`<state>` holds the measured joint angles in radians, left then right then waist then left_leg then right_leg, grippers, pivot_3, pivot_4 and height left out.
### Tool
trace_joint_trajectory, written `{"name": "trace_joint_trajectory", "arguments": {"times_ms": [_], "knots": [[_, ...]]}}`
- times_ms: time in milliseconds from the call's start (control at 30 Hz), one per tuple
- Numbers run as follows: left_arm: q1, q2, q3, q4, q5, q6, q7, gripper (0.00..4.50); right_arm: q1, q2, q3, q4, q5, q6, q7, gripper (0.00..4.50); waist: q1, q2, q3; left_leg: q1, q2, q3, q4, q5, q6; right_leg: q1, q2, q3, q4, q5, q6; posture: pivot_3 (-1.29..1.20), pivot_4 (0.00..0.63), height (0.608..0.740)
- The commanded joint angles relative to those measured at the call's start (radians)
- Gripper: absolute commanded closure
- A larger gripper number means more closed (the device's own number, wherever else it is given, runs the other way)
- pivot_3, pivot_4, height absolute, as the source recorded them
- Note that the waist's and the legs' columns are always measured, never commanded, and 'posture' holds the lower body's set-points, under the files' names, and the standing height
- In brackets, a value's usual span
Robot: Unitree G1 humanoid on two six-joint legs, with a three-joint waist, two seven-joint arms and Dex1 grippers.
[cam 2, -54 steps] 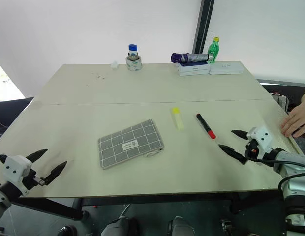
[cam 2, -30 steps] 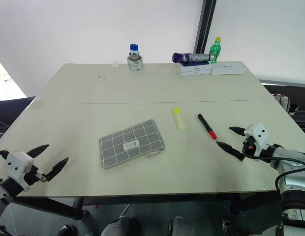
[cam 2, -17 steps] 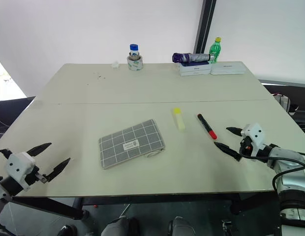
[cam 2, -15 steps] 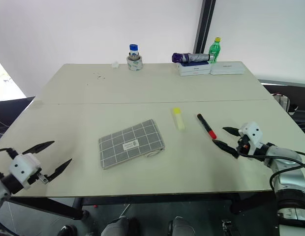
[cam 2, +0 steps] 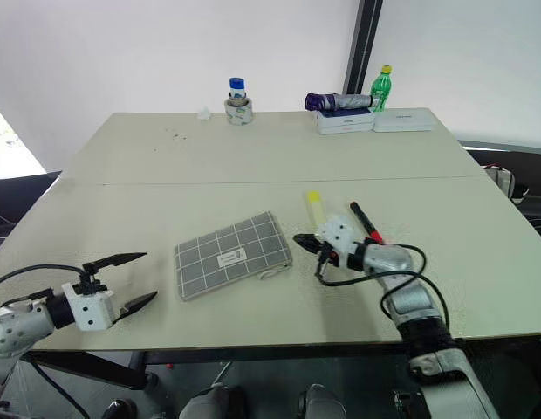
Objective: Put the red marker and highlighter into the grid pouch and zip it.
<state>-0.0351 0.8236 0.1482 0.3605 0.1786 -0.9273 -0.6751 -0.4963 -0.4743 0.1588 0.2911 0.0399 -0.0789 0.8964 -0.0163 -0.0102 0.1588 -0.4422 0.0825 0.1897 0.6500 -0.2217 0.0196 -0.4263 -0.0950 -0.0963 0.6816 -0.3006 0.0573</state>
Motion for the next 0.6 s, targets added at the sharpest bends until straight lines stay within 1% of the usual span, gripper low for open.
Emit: {"name": "trace_joint_trajectory", "arguments": {"times_ms": [33,200,400,600], "knots": [[-0.036,0.018,-0.055,0.031,0.043,-0.042,0.022,0.00,-0.034,0.005,0.026,0.022,-0.058,-0.030,-0.039,4.44,0.003,0.000,0.000,0.000,0.000,0.000,0.000,0.000,0.000,0.000,0.000,0.000,0.000,0.000,0.000,0.00,0.150,0.740],[-0.103,0.017,-0.142,0.089,0.135,-0.104,0.058,0.00,-0.064,0.022,0.056,0.064,-0.111,-0.057,-0.076,4.44,0.002,0.000,0.000,0.000,0.000,0.001,0.000,0.000,0.000,0.000,0.002,0.000,0.000,0.000,0.001,0.00,0.150,0.740],[-0.163,0.007,-0.215,0.123,0.147,-0.128,0.079,0.00,-0.065,0.030,0.079,0.084,-0.140,-0.076,-0.093,4.44,0.003,0.001,0.000,0.000,0.000,0.002,0.000,0.001,-0.001,0.001,0.003,0.000,0.000,0.000,0.001,0.00,0.150,0.740],[-0.208,-0.010,-0.277,0.147,0.160,-0.142,0.092,0.00,-0.073,0.030,0.073,0.097,-0.136,-0.083,-0.097,4.44,0.004,0.001,-0.001,0.001,0.000,0.002,0.000,0.002,-0.002,0.001,0.003,0.000,0.000,0.000,0.001,0.00,0.150,0.740]]}}
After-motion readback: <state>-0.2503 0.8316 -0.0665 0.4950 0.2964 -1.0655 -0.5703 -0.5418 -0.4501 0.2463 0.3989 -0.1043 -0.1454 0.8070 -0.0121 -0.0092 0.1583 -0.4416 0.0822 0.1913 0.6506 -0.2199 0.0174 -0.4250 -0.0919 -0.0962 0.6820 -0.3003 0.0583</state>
